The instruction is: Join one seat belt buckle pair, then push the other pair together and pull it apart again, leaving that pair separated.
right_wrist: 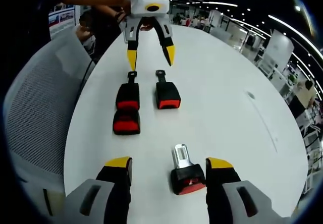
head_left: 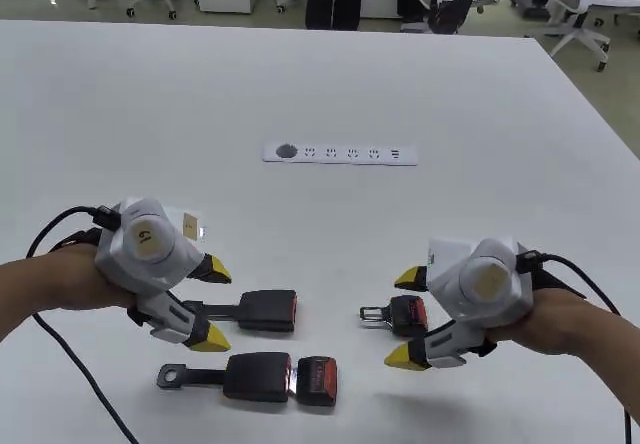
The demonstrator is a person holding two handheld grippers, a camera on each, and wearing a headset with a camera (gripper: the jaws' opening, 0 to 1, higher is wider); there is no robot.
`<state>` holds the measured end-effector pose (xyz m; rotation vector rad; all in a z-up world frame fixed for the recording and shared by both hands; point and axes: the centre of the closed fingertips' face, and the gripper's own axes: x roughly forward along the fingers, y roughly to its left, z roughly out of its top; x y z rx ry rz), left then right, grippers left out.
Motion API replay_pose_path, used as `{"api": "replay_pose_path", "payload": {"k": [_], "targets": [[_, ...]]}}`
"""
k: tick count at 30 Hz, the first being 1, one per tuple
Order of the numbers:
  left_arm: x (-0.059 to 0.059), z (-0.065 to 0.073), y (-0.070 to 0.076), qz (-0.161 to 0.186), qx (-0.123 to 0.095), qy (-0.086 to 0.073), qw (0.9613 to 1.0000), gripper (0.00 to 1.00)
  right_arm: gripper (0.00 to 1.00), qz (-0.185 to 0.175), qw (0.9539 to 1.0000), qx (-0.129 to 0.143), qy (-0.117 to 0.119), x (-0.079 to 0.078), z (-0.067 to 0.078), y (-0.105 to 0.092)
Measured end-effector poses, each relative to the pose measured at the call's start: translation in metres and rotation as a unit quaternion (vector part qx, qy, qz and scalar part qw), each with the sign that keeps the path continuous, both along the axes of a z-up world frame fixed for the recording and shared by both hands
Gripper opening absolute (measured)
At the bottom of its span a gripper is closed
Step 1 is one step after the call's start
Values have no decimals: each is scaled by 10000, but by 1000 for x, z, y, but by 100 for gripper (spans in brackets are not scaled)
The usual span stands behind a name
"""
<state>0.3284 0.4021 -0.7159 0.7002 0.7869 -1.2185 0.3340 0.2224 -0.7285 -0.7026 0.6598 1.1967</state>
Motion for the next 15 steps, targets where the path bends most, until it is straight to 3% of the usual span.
{"api": "replay_pose_path", "payload": {"k": [5, 15], "targets": [[16, -1, 5, 32, 5, -29, 10000, 53, 58, -55, 10000, -41, -1, 6, -1, -10], [28, -9, 3, -123, 128, 78, 9998, 53, 58, -89, 9998, -159, 84, 17, -10, -29]]}}
